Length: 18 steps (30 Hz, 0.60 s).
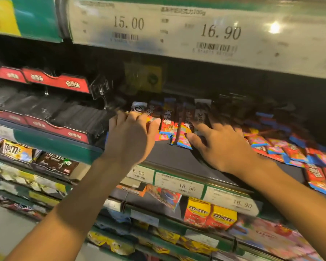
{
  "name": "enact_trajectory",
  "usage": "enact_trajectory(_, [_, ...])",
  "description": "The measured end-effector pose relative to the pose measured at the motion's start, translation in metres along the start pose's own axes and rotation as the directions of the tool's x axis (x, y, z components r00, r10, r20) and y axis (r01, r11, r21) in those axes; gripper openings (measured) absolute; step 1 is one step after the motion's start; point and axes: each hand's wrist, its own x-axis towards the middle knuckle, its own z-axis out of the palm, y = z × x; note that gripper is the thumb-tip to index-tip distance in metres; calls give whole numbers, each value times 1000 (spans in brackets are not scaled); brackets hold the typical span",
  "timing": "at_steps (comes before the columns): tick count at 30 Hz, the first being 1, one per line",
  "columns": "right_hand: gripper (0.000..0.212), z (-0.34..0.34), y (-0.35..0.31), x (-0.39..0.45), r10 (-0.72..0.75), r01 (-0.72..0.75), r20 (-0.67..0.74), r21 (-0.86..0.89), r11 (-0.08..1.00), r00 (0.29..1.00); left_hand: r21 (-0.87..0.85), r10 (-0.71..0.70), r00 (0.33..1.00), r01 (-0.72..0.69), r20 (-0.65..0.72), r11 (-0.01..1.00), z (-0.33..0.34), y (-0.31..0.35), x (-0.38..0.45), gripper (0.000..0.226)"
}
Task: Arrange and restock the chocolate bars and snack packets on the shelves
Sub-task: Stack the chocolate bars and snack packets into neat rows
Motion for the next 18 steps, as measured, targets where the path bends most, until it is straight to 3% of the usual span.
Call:
enact_trajectory(2, [53, -5, -1, -2, 31, -32, 18, 14, 999, 999, -56, -30, 999, 29, -22, 998, -5, -6, 2, 58])
enact_trajectory(5, [45, -14, -5, 2, 58, -58, -14, 19, 998, 998, -276, -124, 992, 117, -10, 954, -12, -18, 11, 36])
enact_trajectory(8, [35, -19, -9, 15, 125, -120, -61, 78, 990, 990, -286, -198, 977, 214, 84, 934, -14, -18, 20, 14])
enact_trajectory(10, [49, -16, -6, 32, 205, -198, -36, 137, 971, 978, -259, -229, 960, 265, 161, 929, -20, -16, 26, 3])
enact_trajectory(14, [90, 46, 46, 108, 311, -341, 162, 210, 916, 936, -210, -208, 944, 265, 258, 941, -37, -12, 38, 11])
enact_trajectory(16, [89, 60, 58, 130, 297, -376, 296, 262, 889, 908, -186, -206, 934, 267, 293, 946, -41, -13, 43, 8])
enact_trajectory(18, [74, 32, 37, 112, 262, -395, 379, 335, 856, 888, -162, -216, 918, 281, 332, 946, -43, -14, 47, 20])
